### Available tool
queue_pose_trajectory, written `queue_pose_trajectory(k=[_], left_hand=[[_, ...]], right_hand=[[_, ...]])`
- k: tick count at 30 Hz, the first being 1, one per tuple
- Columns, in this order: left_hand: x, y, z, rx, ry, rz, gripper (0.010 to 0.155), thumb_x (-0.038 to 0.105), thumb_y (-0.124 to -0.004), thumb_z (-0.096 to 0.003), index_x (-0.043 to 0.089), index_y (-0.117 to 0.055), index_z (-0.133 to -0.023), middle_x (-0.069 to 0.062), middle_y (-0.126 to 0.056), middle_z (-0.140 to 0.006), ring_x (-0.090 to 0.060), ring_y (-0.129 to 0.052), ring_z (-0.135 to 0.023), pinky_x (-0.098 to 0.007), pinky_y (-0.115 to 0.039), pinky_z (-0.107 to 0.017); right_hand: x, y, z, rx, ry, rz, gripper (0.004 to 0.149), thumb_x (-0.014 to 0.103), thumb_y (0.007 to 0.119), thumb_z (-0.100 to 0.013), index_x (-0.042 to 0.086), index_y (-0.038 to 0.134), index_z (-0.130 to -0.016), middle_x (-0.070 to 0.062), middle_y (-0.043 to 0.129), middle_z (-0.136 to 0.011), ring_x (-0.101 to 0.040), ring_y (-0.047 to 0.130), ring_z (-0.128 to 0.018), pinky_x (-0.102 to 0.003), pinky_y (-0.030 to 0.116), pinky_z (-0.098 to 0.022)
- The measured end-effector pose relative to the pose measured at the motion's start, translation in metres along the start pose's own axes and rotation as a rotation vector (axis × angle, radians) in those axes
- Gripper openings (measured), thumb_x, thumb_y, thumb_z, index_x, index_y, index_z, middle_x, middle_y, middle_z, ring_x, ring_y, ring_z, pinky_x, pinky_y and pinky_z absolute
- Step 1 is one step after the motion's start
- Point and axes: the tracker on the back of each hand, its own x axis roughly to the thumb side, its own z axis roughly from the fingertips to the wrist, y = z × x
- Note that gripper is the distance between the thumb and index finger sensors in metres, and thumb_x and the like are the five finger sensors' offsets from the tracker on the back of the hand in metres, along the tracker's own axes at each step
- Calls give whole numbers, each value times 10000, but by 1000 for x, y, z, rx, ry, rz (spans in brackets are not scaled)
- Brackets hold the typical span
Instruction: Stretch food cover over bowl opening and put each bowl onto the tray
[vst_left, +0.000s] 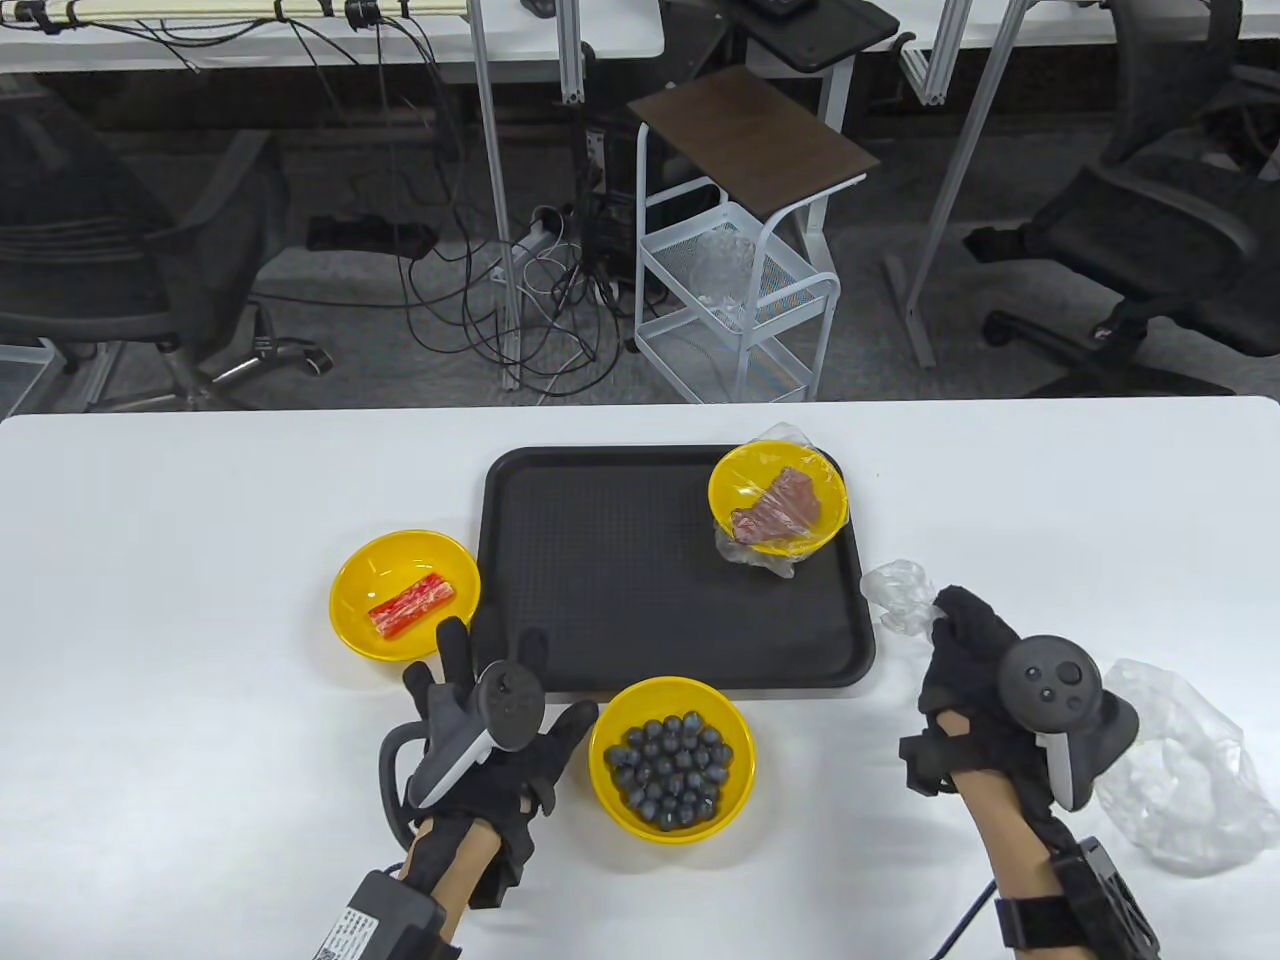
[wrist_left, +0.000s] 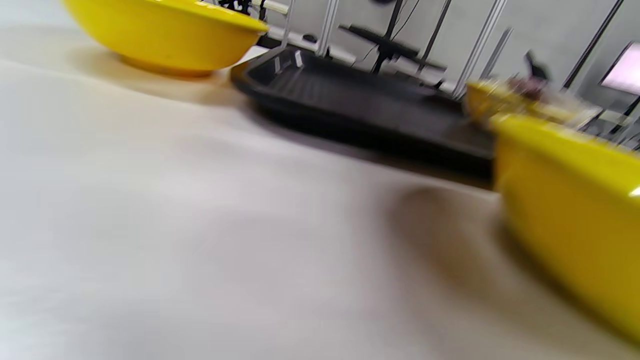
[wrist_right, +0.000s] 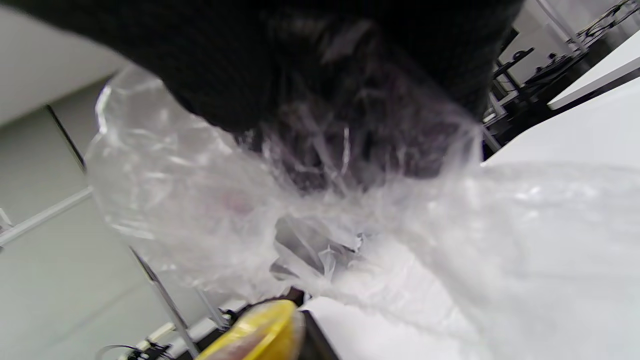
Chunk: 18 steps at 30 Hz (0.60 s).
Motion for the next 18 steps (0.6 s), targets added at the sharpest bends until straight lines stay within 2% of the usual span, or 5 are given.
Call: queue_pose_trajectory(k=[5,8,11,15,18], left_hand=[[15,6,8,39,-212,341,856,763,-586,-421,258,-632,-1110,-87,-523,-1243,-416,-443,-1164,-635,-475,-803],[22,9,10,34,-288,548,787,721,-640,-442,215,-756,-1033,-100,-777,-1119,-428,-749,-1020,-596,-671,-728],[28,4,9,-54,-318,735,740,720,-643,-453,225,-825,-971,-83,-901,-1014,-395,-887,-897,-546,-772,-657],[35,-19,2,-344,-303,1221,817,755,-670,-444,180,-775,-1015,-122,-851,-1055,-428,-829,-939,-552,-748,-670],[39,-31,-3,-539,-392,1391,987,824,-664,-436,163,-493,-1149,-155,-517,-1241,-455,-520,-1136,-608,-546,-804]], right_hand=[[32,-3,24,17,-131,-129,450,309,865,-448,162,909,-872,-93,1024,-786,-335,1057,-654,-431,937,-446],[58,3,42,51,-233,-200,451,312,862,-451,167,905,-876,-91,1020,-796,-338,1052,-665,-430,934,-451],[83,13,60,110,-375,-239,453,315,844,-458,188,889,-890,-75,999,-833,-336,1024,-718,-440,910,-490],[110,30,83,177,-519,-332,455,314,835,-460,209,876,-901,-69,968,-876,-349,982,-772,-458,875,-526],[124,49,102,255,-671,-280,457,321,834,-459,233,870,-907,-67,931,-924,-359,930,-832,-476,835,-558]])
